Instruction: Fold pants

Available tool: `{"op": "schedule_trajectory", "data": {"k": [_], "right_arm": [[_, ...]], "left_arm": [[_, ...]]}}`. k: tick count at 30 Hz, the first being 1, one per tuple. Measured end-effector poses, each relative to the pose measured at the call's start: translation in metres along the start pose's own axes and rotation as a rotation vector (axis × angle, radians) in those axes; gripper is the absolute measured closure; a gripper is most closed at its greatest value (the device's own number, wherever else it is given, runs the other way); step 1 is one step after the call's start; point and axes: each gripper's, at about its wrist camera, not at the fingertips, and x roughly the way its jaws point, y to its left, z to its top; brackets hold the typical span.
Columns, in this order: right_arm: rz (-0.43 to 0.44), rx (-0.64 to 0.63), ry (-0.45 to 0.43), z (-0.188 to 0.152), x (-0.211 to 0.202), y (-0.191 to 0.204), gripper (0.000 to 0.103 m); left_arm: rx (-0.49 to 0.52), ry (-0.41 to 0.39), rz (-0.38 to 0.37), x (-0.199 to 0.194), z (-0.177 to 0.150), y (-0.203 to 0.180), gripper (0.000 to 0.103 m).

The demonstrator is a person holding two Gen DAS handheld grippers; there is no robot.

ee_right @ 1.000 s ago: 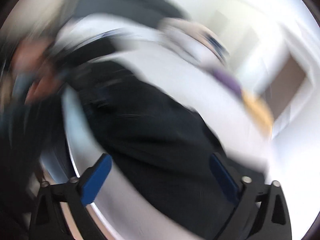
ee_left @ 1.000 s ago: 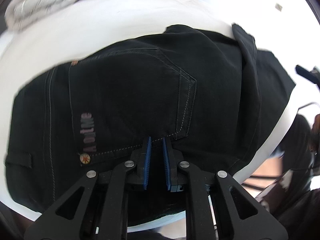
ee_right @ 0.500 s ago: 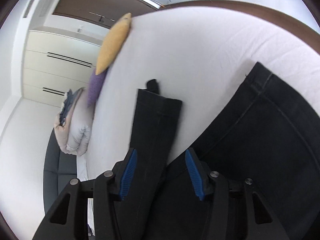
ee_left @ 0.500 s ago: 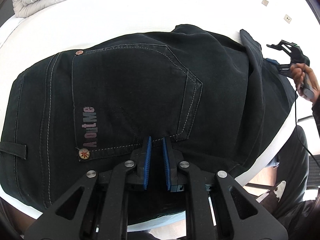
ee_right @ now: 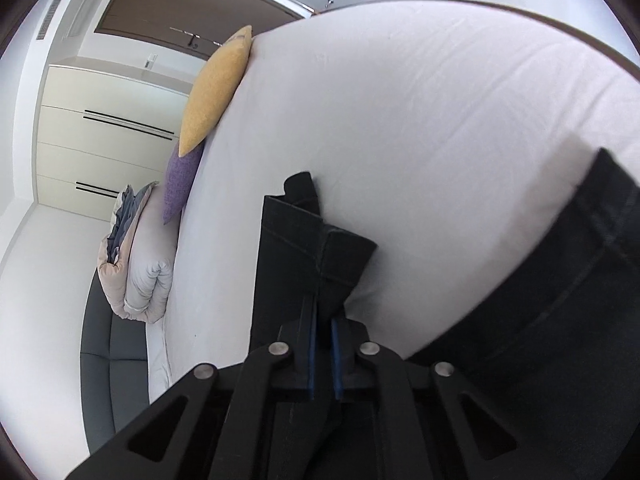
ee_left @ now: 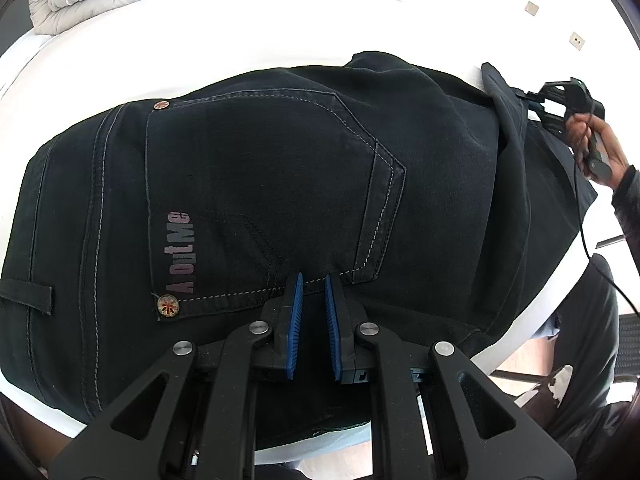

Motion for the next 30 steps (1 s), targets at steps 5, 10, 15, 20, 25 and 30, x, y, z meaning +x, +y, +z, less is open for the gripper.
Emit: {"op": "schedule_trajectory", "data": {"k": [5, 10, 15, 20, 25, 30], "right_arm": [[-0.023, -0.020, -0.147, -0.005, -0.052, -0.007, 0.100], [-0.028, -0.028, -0.269, -0.026, -0.122, -0.023, 0.100], [-0.069, 0.028, -0.311, -0.058, -0.176, -0.065, 0.100], [-0.110, 0.106, -0.296, -0.080, -0.190, -0.108, 0.100], [-0.138, 0.101, -0.293, -0.088, -0.192, -0.117, 0.100], [-0.153, 0.073, -0.290, -0.090, -0.190, -0.119, 0.100]], "left_arm": [[0.003, 0.000, 0.008, 0.000, 0.001, -0.002, 0.092], [0.006, 0.001, 0.015, 0.000, 0.002, -0.005, 0.092], [0.010, 0.009, 0.013, 0.000, 0.005, -0.007, 0.092], [0.000, 0.017, 0.005, -0.001, 0.007, -0.005, 0.092], [0.005, 0.024, 0.014, -0.002, 0.010, -0.006, 0.092], [0.004, 0.018, 0.011, -0.003, 0.009, -0.005, 0.092]]}}
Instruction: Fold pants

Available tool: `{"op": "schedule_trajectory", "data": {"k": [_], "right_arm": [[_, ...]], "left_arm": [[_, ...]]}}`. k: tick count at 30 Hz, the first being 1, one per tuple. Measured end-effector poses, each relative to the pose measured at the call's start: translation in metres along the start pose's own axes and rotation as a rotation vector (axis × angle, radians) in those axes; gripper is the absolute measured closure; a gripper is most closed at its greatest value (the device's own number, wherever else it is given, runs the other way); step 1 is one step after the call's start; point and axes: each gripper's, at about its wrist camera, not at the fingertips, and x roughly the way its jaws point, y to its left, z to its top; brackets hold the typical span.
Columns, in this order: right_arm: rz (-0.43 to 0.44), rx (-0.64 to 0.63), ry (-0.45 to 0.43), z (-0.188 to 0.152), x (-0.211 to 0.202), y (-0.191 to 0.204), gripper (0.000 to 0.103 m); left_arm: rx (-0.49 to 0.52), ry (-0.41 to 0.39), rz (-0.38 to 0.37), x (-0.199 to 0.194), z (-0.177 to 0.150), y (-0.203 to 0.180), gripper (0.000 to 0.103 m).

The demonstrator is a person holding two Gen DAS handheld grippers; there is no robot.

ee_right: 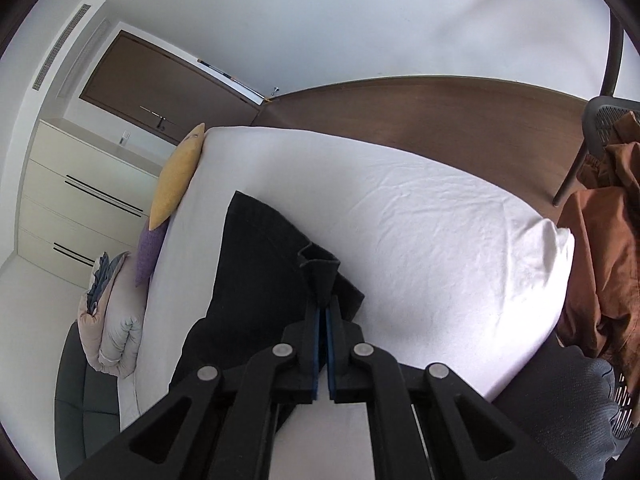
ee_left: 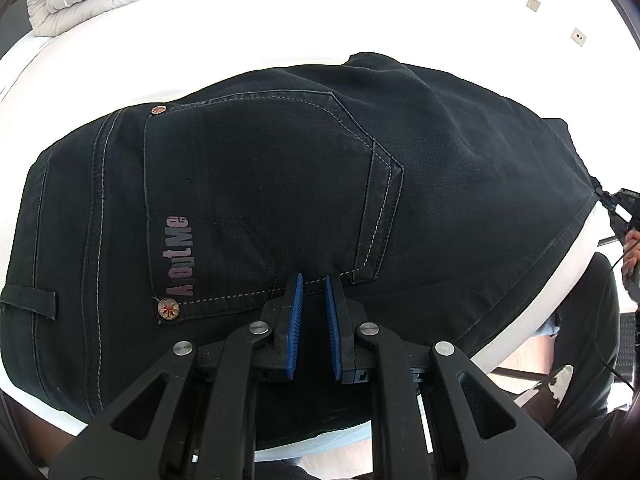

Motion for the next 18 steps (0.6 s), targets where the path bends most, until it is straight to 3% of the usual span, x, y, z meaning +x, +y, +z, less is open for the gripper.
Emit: {"op": "schedule_trajectory", "data": {"k": [3, 6, 8, 9, 10, 11, 12, 13, 15, 18], "right_arm": [[0.008, -0.005, 0.006, -0.002, 0.001, -0.004, 0.102], [0.009, -0.054, 0.020, 0.001, -0.002, 0.002, 0.097], [-0.070, -0.075, -0.001, 0.004, -0.014, 0.002, 0.070], [-0.116, -0.075, -0.057, 0.006, -0.028, 0.003, 0.044], [-0.116, -0.081, -0.087, 0.008, -0.036, 0.004, 0.041], [-0.096, -0.113, -0.102, 0.010, -0.044, 0.011, 0.041], [-0.067, -0.166, -0.088, 0.011, -0.048, 0.025, 0.048], [-0.038, -0.201, -0.062, 0.009, -0.048, 0.039, 0.065], [0.058, -0.265, 0.008, -0.004, -0.041, 0.074, 0.080], [0.218, -0.358, 0.187, -0.050, -0.010, 0.134, 0.082]], "left_arm": [[-0.009, -0.009, -0.002, -0.001, -0.002, 0.001, 0.092], [-0.010, -0.019, 0.003, -0.002, -0.005, 0.002, 0.092], [-0.012, -0.024, 0.008, -0.003, -0.006, 0.002, 0.092], [-0.014, -0.028, 0.011, -0.003, -0.007, 0.001, 0.092], [-0.014, -0.030, 0.014, -0.003, -0.008, 0.001, 0.092], [-0.015, -0.033, 0.018, -0.004, -0.009, 0.000, 0.092], [-0.016, -0.035, 0.021, -0.004, -0.009, 0.000, 0.092], [-0.018, -0.038, 0.024, -0.004, -0.010, -0.001, 0.092], [-0.025, -0.044, 0.026, -0.005, -0.011, -0.001, 0.092], [-0.041, -0.050, 0.027, -0.007, -0.015, -0.001, 0.092]]}}
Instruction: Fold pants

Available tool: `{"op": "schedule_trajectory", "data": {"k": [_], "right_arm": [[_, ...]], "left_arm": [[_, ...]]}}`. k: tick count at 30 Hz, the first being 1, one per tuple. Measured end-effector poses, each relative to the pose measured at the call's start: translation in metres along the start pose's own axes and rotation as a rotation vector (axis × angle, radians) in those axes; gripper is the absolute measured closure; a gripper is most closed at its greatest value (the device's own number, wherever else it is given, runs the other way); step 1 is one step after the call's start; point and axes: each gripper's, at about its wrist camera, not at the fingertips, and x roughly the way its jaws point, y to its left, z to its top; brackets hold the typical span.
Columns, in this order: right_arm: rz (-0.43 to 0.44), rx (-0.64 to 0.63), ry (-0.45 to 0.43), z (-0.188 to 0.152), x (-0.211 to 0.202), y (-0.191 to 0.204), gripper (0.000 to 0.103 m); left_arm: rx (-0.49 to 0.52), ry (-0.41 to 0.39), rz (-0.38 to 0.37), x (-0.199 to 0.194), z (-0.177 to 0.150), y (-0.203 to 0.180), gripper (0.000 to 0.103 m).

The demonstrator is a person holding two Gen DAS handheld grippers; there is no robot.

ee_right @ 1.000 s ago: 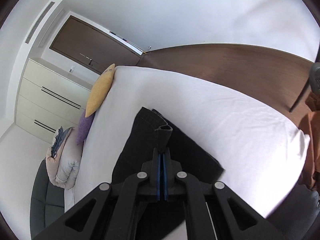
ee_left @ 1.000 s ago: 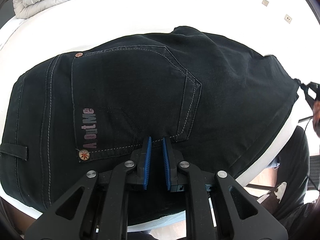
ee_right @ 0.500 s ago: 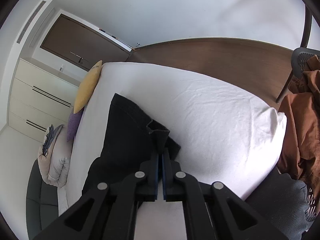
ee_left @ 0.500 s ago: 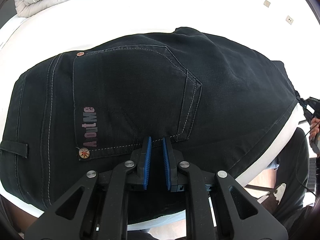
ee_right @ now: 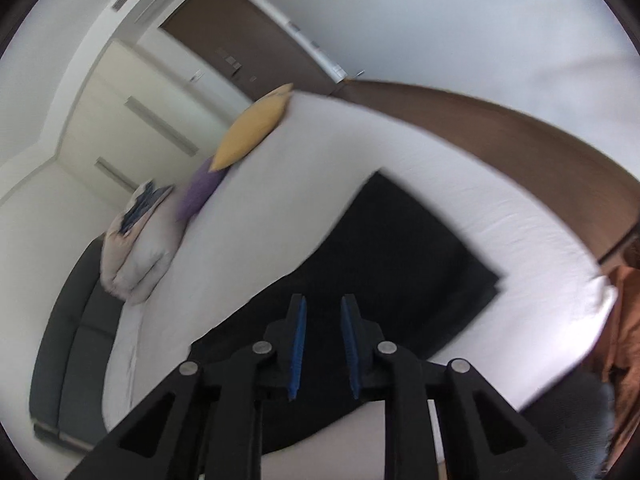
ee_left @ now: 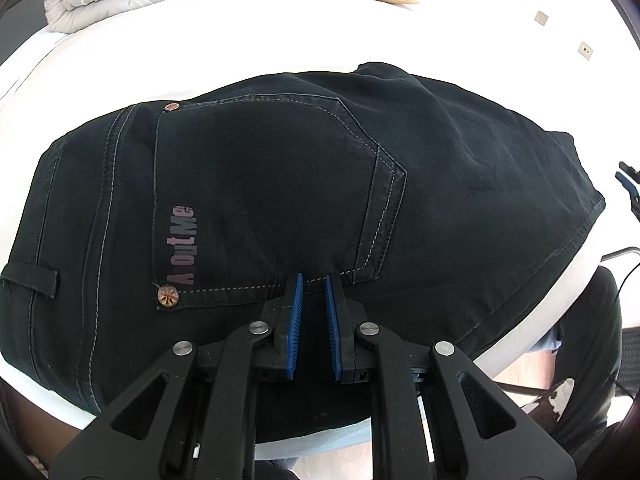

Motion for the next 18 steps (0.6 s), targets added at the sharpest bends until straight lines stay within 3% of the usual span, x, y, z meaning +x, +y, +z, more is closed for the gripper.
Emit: {"op": "schedule_trajectory", "data": {"k": [5, 9, 10, 12, 15, 18], "right_arm": [[0.226, 0.000, 0.316, -0.061, 0.105, 0.069, 0.082], [0.143, 0.021, 0.540, -0.116, 0.159, 0.060, 0.084], [0.123, 0.025, 0.563, -0.129, 0.162, 0.050, 0.103], [0.177, 0.024, 0.552, -0.137, 0.152, 0.038, 0.103], [0.184, 0.012, 0.542, -0.141, 0.134, 0.026, 0.103], [0.196, 0.037, 0.539, -0.146, 0.132, 0.021, 0.103]], "left_arm": [[0.040, 0.012, 0.027, -0.006, -0.008, -0.006, 0.092], [0.040, 0.015, 0.014, -0.012, -0.018, -0.003, 0.092], [0.034, 0.014, 0.011, -0.014, -0.019, -0.002, 0.092], [0.014, 0.013, 0.007, -0.019, -0.020, 0.000, 0.091], [-0.001, -0.010, 0.011, -0.030, -0.015, -0.004, 0.091], [0.004, -0.083, -0.060, -0.043, 0.003, -0.024, 0.091]]}}
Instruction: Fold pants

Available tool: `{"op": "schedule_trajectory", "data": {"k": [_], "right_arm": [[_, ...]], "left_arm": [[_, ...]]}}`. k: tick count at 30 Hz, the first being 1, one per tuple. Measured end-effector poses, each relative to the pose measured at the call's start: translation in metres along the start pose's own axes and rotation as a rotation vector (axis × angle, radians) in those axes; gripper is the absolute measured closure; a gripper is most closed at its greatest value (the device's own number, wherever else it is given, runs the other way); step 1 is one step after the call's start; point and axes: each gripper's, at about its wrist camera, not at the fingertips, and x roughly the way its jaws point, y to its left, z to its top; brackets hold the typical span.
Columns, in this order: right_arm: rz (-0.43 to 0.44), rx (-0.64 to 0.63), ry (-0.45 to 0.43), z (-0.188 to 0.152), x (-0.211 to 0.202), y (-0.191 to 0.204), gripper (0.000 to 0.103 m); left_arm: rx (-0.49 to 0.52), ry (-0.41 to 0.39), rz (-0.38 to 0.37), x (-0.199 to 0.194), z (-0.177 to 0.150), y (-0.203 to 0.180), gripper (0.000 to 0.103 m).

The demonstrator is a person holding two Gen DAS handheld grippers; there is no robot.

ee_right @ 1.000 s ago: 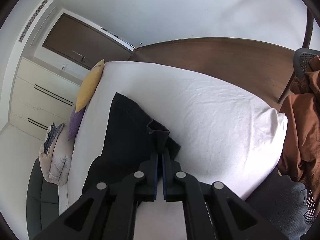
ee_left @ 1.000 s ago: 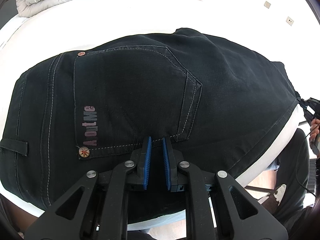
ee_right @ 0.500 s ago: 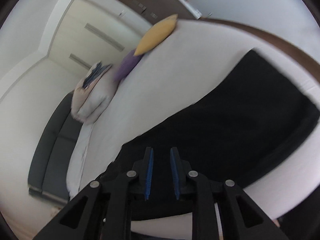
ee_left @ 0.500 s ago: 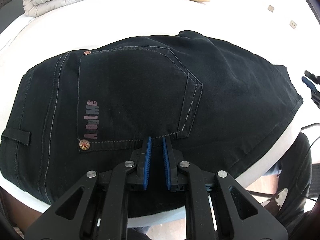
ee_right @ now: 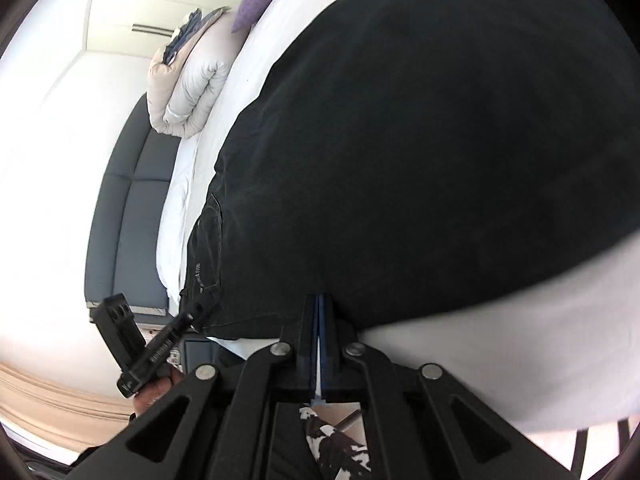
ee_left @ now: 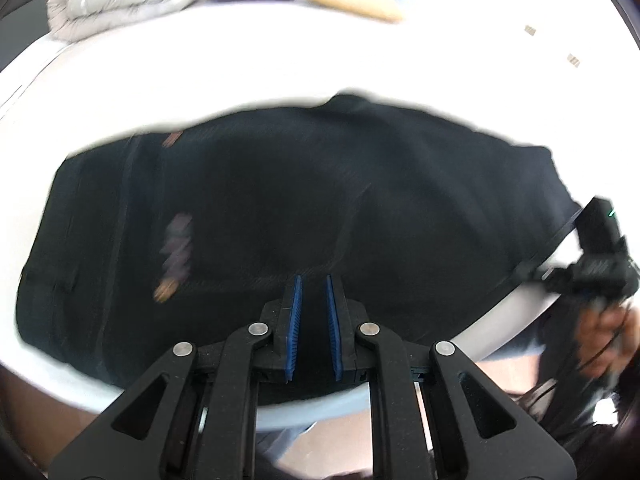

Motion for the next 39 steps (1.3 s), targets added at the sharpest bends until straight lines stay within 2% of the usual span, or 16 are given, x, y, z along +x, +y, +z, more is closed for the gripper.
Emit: {"op": "schedule_trajectory", "data": {"k": [4, 7, 9, 10, 13, 15, 17, 18, 20, 24, 26, 28, 32, 33, 36, 39], "right_arm": [[-0.057, -0.046, 0.021, 0.004, -0.006, 0.019, 0.103], [-0.067, -0.146, -0.091, 0.022, -0.046, 0.046, 0.099], [-0.041, -0.125, -0.153, 0.045, -0.060, 0.053, 0.098], [-0.024, -0.100, -0.165, 0.060, -0.064, 0.050, 0.098], [-0.002, -0.043, -0.107, 0.095, -0.039, 0.042, 0.098], [0.014, 0.002, -0.072, 0.114, -0.016, 0.029, 0.098], [-0.053, 0.084, -0.087, 0.130, -0.002, 0.004, 0.097], [-0.073, 0.109, -0.112, 0.136, -0.002, -0.007, 0.103], [-0.023, 0.171, -0.204, 0.145, -0.019, -0.031, 0.103], [-0.100, 0.209, -0.412, 0.160, -0.082, -0.067, 0.103], [-0.090, 0.259, -0.497, 0.167, -0.115, -0.092, 0.103], [-0.127, 0.300, -0.603, 0.171, -0.152, -0.110, 0.103], [-0.289, 0.393, -0.777, 0.160, -0.215, -0.113, 0.103], [-0.293, 0.388, -0.800, 0.151, -0.223, -0.106, 0.098], [-0.152, 0.278, -0.769, 0.127, -0.217, -0.073, 0.098], [0.043, 0.161, -0.593, 0.103, -0.148, -0.023, 0.098]], "left_arm": [[0.033, -0.017, -0.061, 0.015, 0.027, -0.037, 0.091], [0.044, 0.025, -0.102, 0.045, 0.032, -0.055, 0.091], [0.025, 0.096, -0.112, 0.071, 0.026, -0.056, 0.091], [0.011, 0.085, -0.121, 0.075, 0.022, -0.052, 0.091], [-0.065, 0.057, -0.176, 0.074, 0.015, -0.039, 0.091], [-0.054, 0.058, -0.175, 0.073, 0.013, -0.040, 0.091], [-0.037, 0.057, -0.162, 0.073, 0.012, -0.041, 0.091], [-0.032, 0.056, -0.154, 0.075, 0.012, -0.043, 0.091], [-0.029, 0.052, -0.150, 0.075, 0.012, -0.044, 0.092], [-0.063, 0.042, -0.178, 0.075, 0.008, -0.036, 0.092], [-0.067, 0.039, -0.184, 0.071, 0.006, -0.029, 0.092], [-0.069, 0.035, -0.184, 0.072, 0.006, -0.026, 0.092], [-0.092, 0.020, -0.204, 0.065, -0.003, -0.020, 0.091], [-0.125, 0.025, -0.210, 0.060, -0.003, -0.015, 0.091], [-0.124, -0.026, -0.221, 0.040, 0.020, -0.022, 0.091], [-0.041, -0.093, -0.288, 0.034, 0.045, -0.050, 0.091]]}}
